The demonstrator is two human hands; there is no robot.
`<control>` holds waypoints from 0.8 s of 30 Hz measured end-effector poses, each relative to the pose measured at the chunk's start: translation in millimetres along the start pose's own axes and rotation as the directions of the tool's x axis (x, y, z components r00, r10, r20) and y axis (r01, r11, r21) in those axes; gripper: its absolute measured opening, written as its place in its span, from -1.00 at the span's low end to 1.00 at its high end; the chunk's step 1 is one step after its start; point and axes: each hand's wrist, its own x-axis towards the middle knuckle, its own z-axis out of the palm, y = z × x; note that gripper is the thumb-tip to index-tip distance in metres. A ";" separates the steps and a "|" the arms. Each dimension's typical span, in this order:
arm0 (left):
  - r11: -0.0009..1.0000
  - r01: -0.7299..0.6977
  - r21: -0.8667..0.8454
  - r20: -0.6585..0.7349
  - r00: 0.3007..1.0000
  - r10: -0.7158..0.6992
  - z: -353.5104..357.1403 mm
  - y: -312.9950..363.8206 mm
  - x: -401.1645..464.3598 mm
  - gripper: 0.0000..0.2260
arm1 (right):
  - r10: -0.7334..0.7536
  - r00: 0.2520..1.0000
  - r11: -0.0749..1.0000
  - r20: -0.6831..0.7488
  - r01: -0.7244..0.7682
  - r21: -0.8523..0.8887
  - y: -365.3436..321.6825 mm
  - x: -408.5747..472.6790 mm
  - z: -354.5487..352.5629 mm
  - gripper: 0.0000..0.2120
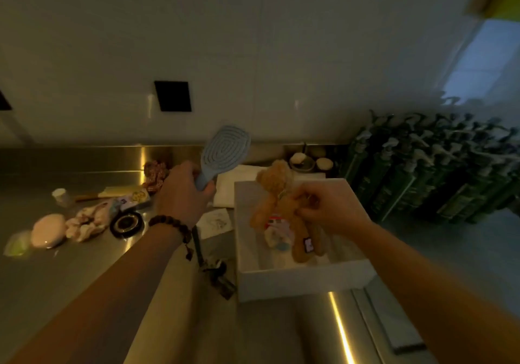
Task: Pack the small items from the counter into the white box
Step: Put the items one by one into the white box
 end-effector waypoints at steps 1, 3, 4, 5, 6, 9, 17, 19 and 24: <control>1.000 0.010 -0.002 -0.012 1.000 -0.010 3.7 4.4 -6.0 -0.80 | -0.031 0.999 0.999 0.030 0.030 0.026 1.3 -2.3 5.8 -0.79; 1.000 0.026 -0.013 -0.011 1.000 -0.026 8.6 11.0 -16.1 -0.79 | -0.023 0.993 0.993 0.113 0.009 0.119 2.3 -1.8 21.8 -0.78; 0.999 0.034 -0.015 -0.009 0.999 -0.034 9.9 13.3 -20.4 -0.79 | -0.004 0.988 0.989 0.154 -0.019 0.146 2.8 0.7 30.9 -0.77; 0.999 0.042 -0.010 -0.013 0.999 -0.042 10.5 15.0 -24.4 -0.79 | 0.012 0.980 0.986 0.200 -0.045 0.163 3.3 3.3 39.4 -0.75; 0.999 0.048 0.000 -0.018 0.999 -0.048 10.6 16.7 -27.8 -0.80 | 0.024 0.968 0.984 0.249 -0.067 0.167 4.0 5.9 47.3 -0.75; 0.998 0.028 0.052 -0.022 0.999 -0.027 11.1 20.4 -33.6 -0.79 | 0.058 0.935 0.985 0.349 -0.110 0.133 5.1 9.4 63.9 -0.73; 0.999 -0.010 0.046 0.038 0.999 0.009 22.4 29.4 -39.6 -0.77 | 0.138 0.939 0.948 0.313 -0.217 0.232 -7.0 6.6 53.2 -0.72; 0.998 -0.039 0.041 0.037 0.999 0.038 26.2 38.6 -39.6 -0.78 | 0.235 0.945 0.835 0.228 -0.317 0.450 -20.7 11.0 38.3 -0.65; 0.998 -0.058 -0.036 0.099 0.993 0.061 36.6 63.6 -44.1 -0.79 | 0.386 0.889 0.314 0.248 -0.380 0.870 -51.6 20.7 17.9 -0.45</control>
